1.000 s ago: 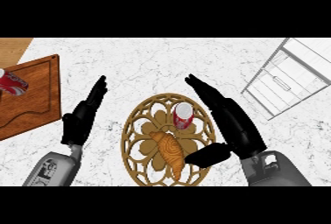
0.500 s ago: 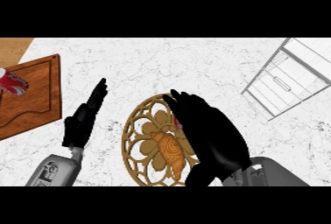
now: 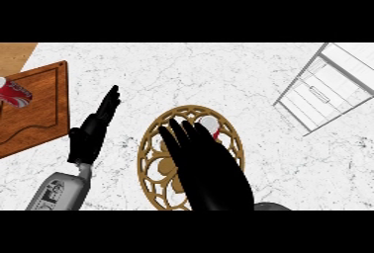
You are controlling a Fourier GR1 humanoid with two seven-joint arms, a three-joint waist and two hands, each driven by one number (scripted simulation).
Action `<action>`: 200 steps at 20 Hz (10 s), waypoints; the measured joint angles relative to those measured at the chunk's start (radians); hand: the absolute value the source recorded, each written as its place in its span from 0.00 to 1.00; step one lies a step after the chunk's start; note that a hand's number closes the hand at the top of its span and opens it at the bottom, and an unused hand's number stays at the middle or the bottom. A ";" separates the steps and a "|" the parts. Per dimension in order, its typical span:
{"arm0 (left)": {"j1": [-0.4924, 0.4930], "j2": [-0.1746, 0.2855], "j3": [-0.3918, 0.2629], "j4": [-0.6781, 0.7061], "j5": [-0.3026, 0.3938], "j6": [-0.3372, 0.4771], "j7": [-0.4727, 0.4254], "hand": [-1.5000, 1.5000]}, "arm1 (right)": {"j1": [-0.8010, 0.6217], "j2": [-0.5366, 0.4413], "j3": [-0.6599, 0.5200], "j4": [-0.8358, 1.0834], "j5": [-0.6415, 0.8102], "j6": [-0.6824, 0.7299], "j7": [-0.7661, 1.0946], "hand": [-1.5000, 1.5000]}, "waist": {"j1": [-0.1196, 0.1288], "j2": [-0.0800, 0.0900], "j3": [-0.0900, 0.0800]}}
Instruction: Pick the croissant from the placemat and place it in the tiered shelf
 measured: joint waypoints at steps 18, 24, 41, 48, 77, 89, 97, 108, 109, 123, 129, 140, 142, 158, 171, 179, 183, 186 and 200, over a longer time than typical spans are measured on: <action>0.009 -0.050 0.037 0.000 -0.052 -0.033 -0.001 0.50 | 0.103 0.113 0.046 0.061 0.213 0.013 -0.025 0.00 | 0.000 0.002 0.000; 0.033 -0.073 0.034 -0.018 -0.083 -0.033 0.003 0.50 | 0.122 0.119 0.050 0.098 0.241 0.000 -0.034 0.00 | 0.002 0.002 0.000; 0.041 -0.105 0.081 -0.015 -0.123 -0.080 -0.006 0.50 | 0.147 0.124 0.066 0.234 0.314 -0.026 -0.068 0.00 | 0.003 0.003 0.000; 0.022 -0.104 0.125 0.013 -0.122 -0.115 -0.021 0.50 | 0.157 0.124 0.046 0.317 0.351 -0.059 -0.115 0.00 | 0.002 0.003 0.001; 0.054 -0.159 0.160 -0.037 -0.193 -0.141 0.008 0.50 | 0.328 -0.055 0.028 0.261 0.409 -0.084 -0.411 1.00 | -0.016 -0.004 0.002; 0.091 -0.151 0.184 -0.048 -0.185 -0.135 -0.003 0.50 | 0.783 -0.611 -0.272 -0.097 0.009 -0.259 -1.009 1.00 | -0.055 -0.004 0.003; 0.099 -0.141 0.188 -0.076 -0.179 -0.146 0.014 0.50 | 1.010 -0.699 -0.603 -0.286 -0.393 -0.266 -1.220 1.00 | -0.052 -0.005 0.002; 0.081 -0.154 0.176 -0.094 -0.187 -0.145 0.049 0.50 | 1.124 -0.727 -1.228 -0.390 -0.845 -0.172 -1.184 1.00 | -0.039 -0.005 -0.001; 0.082 -0.155 0.177 -0.087 -0.187 -0.145 0.042 0.50 | 1.116 -0.727 -1.279 -0.388 -0.886 -0.162 -1.165 1.00 | -0.037 -0.004 -0.001; 0.037 -0.169 0.178 -0.017 -0.202 -0.160 -0.004 0.50 | 0.738 -0.902 -1.486 -0.164 -1.061 -0.185 -0.841 1.00 | 0.005 0.004 0.000; 0.016 -0.183 0.179 0.008 -0.209 -0.157 -0.012 0.50 | 0.555 -0.967 -1.397 -0.025 -0.998 -0.230 -0.811 1.00 | 0.011 0.006 0.000; 0.009 -0.196 0.169 -0.003 -0.223 -0.163 0.007 0.50 | 0.267 -0.990 -1.154 0.193 -0.783 -0.315 -0.897 1.00 | 0.019 0.007 0.000; 0.002 -0.198 0.172 0.013 -0.226 -0.162 -0.002 0.50 | 0.232 -0.966 -1.097 0.209 -0.723 -0.348 -0.907 1.00 | 0.019 0.007 0.000; 0.001 -0.195 0.184 -0.007 -0.222 -0.174 0.017 0.50 | -0.086 -0.699 -0.941 0.564 -0.581 -0.430 -1.110 1.00 | 0.019 0.008 0.001; 0.015 -0.192 0.190 -0.003 -0.226 -0.186 -0.004 0.50 | -0.248 -0.663 -0.941 0.930 -0.453 -0.454 -1.245 0.00 | 0.014 0.009 0.000; 0.021 -0.182 0.201 -0.035 -0.218 -0.197 0.023 0.50 | -0.287 -0.671 -0.976 1.114 -0.383 -0.507 -1.272 0.00 | 0.014 0.007 0.001; 0.036 -0.189 0.197 -0.025 -0.226 -0.192 0.001 0.50 | -0.326 -0.680 -1.021 1.173 -0.429 -0.446 -1.280 0.00 | 0.013 0.006 0.001; 0.039 -0.199 0.192 -0.027 -0.230 -0.184 0.000 0.50 | -0.345 -0.695 -1.048 1.182 -0.473 -0.372 -1.261 0.00 | 0.010 0.005 0.001; 0.032 -0.200 0.198 -0.032 -0.232 -0.185 0.012 0.50 | -0.478 -0.787 -1.228 1.274 -0.669 -0.236 -1.098 0.00 | 0.007 0.004 0.001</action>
